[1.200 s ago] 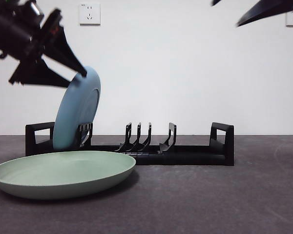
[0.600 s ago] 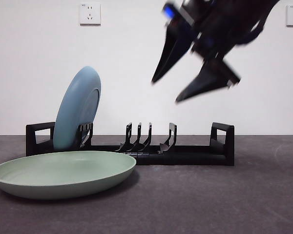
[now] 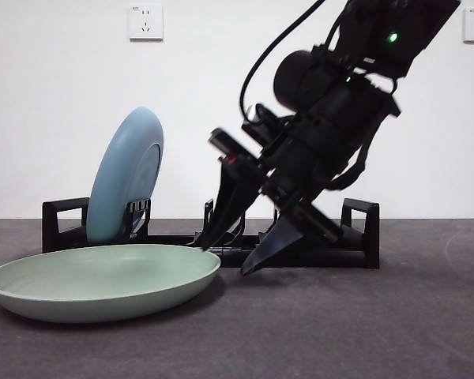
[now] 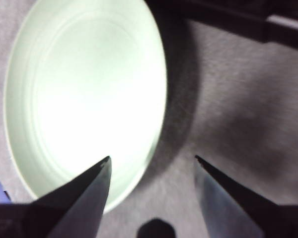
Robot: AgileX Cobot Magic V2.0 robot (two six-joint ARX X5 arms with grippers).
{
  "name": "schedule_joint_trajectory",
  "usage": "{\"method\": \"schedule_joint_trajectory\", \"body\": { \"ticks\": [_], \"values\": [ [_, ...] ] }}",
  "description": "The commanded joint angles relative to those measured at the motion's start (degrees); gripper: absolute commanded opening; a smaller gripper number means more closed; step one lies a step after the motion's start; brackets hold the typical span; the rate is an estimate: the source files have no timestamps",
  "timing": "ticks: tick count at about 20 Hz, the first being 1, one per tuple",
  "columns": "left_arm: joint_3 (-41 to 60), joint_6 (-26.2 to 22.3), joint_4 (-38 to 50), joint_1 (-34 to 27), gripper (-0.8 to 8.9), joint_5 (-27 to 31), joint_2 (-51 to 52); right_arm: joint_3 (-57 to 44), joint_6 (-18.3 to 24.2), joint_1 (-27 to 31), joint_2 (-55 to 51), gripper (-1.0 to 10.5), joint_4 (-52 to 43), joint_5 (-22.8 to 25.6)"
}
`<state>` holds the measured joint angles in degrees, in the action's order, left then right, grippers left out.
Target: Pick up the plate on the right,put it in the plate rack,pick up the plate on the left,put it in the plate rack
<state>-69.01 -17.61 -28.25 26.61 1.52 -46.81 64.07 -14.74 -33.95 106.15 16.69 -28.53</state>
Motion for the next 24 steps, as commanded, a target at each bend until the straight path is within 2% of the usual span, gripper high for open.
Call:
{"method": "schedule_joint_trajectory", "body": {
  "ticks": [1,4,6,9,16,24],
  "values": [
    [0.1,-0.7,-0.1,0.7,2.56,0.3,0.1,0.0,-1.8,-0.9,2.0,2.1,-1.8,-0.9],
    [0.1,-0.7,-0.3,0.8,2.56,1.7,0.1,0.0,-3.9,-1.4,4.0,2.0,-3.4,-1.5],
    [0.1,-1.1,-1.4,0.8,2.56,1.7,0.1,0.0,-3.9,-1.4,4.8,0.7,-3.3,-1.4],
    [0.1,-1.6,-2.5,0.8,2.56,2.1,0.1,0.0,-3.9,-1.4,4.8,-0.2,-3.3,-1.1],
    [0.1,-2.2,-4.4,1.0,2.56,2.7,-0.3,0.1,-5.4,-1.3,2.4,-0.2,-0.8,-0.3],
    [0.1,-2.2,-4.8,5.9,2.56,2.4,-3.2,0.1,-4.5,-1.2,-9.2,-0.2,6.6,9.4]
  ]
}}
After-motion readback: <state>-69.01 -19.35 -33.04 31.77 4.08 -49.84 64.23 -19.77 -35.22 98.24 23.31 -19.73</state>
